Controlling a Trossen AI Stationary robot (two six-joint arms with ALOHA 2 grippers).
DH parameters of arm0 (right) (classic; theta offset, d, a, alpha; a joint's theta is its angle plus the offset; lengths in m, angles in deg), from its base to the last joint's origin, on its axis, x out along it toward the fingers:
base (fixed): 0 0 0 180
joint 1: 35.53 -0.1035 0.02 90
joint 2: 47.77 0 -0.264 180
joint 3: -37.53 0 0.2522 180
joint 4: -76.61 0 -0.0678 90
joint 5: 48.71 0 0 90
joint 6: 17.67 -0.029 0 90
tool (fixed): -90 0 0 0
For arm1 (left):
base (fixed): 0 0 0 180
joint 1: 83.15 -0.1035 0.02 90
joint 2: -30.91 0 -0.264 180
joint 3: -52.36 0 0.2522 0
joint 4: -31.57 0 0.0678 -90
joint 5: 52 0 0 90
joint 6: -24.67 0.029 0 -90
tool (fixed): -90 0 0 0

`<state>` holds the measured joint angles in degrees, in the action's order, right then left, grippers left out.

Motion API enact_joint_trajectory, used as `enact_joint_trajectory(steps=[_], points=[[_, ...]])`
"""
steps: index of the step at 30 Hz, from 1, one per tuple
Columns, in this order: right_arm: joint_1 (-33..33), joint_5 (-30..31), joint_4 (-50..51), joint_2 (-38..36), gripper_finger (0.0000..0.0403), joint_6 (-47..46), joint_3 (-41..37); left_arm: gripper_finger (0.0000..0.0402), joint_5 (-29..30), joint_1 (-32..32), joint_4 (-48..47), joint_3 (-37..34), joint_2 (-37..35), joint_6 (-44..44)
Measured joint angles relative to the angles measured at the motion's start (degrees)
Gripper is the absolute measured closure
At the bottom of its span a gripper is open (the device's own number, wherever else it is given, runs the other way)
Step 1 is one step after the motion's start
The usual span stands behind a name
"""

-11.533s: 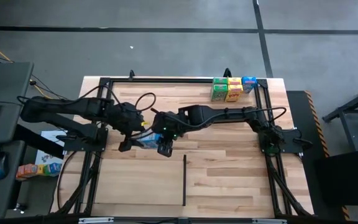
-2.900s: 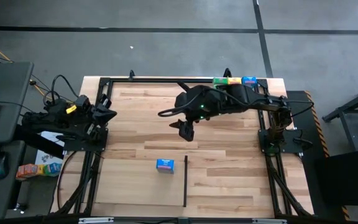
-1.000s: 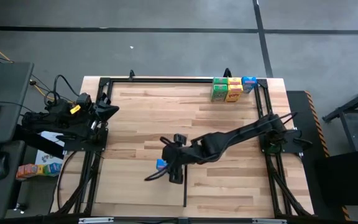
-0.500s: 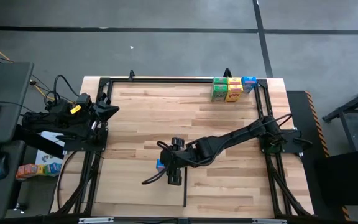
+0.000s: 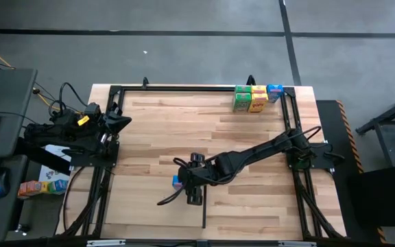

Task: Stack cereal on shelf
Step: Put the bottom blue cereal box on the shelf

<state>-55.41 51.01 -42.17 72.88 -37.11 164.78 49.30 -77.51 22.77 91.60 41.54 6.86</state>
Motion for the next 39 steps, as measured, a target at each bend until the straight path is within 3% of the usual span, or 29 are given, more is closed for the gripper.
enact_joint_trajectory(steps=[17,29,39], points=[[0.0,-0.74,0.44,1.41,0.0161,0.19,-0.01,0.0402,-0.01,-0.01,1.64,0.0,0.02,-0.04],[0.0,-0.71,0.83,1.38,0.0242,0.2,-0.01,0.0402,-0.01,0.01,2.44,0.0,0.02,-0.04],[0.0,-0.19,4.3,0.76,0.0256,-0.01,-0.01,0.0402,-0.01,-0.01,2.46,0.0,0.0,-0.04]])
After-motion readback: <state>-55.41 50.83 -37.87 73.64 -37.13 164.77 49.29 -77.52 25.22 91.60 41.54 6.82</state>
